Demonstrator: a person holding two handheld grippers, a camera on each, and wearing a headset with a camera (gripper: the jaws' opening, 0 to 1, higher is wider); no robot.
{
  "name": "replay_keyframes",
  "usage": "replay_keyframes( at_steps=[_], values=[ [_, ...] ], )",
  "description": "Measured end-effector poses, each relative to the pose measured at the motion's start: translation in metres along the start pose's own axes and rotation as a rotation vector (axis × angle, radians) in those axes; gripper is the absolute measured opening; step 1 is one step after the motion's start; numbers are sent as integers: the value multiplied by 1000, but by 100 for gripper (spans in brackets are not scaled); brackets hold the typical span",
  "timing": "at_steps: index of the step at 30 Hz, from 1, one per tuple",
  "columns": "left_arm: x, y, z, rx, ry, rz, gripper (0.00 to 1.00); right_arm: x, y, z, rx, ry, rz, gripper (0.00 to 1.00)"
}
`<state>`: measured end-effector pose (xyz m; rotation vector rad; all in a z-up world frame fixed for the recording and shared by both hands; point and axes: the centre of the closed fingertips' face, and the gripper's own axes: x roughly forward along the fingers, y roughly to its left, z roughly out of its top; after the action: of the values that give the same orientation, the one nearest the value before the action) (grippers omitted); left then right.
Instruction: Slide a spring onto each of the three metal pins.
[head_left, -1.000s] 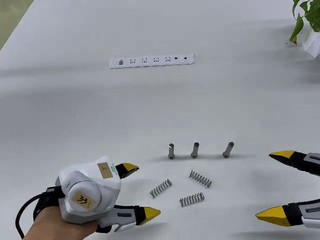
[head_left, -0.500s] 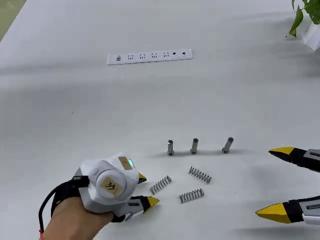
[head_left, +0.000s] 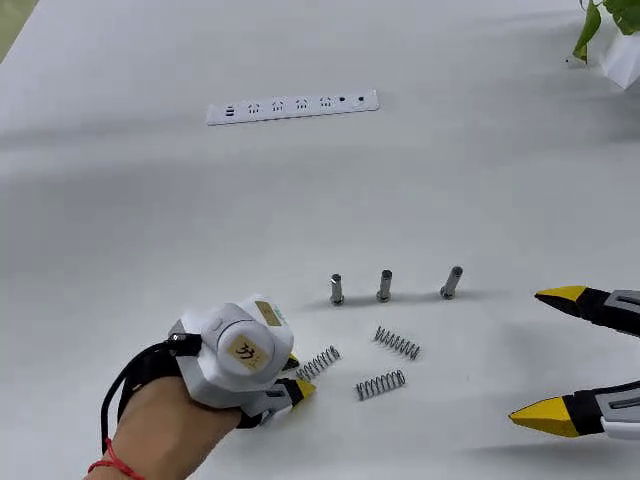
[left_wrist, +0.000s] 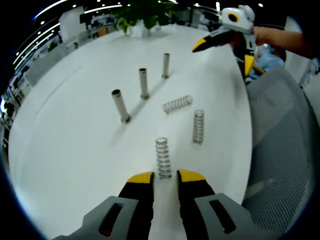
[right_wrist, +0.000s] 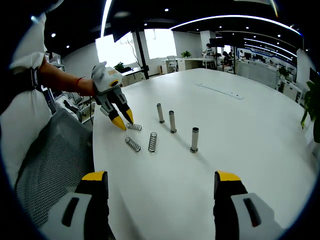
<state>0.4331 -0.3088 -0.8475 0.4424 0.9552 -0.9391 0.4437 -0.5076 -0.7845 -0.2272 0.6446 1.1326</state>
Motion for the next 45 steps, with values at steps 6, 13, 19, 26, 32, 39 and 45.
replay_keyframes(
  at_steps=[6, 13, 19, 26, 32, 39, 45],
  values=[
    [0, 4, 0, 8, 16, 17, 13, 1, 0, -1, -2, 2, -1, 88],
    [1, 3, -1, 23, 27, 14, 11, 3, 1, -2, 2, 4, 0, 88],
    [1, 3, -1, 20, 17, 13, 11, 4, 2, -2, 2, 4, -1, 88],
    [0, 3, -3, 3, 7, 10, 11, 5, 3, -2, 5, 5, -1, 87],
    [-4, 3, -2, -9, -10, 10, 11, 7, 4, -1, 6, 7, 1, 87],
    [-9, 2, 2, -28, -40, 6, 11, 7, 6, 1, 4, 5, 3, 87],
    [-16, 1, 7, -46, -81, 2, 11, 5, 9, 6, 0, 2, 1, 87]
  ],
)
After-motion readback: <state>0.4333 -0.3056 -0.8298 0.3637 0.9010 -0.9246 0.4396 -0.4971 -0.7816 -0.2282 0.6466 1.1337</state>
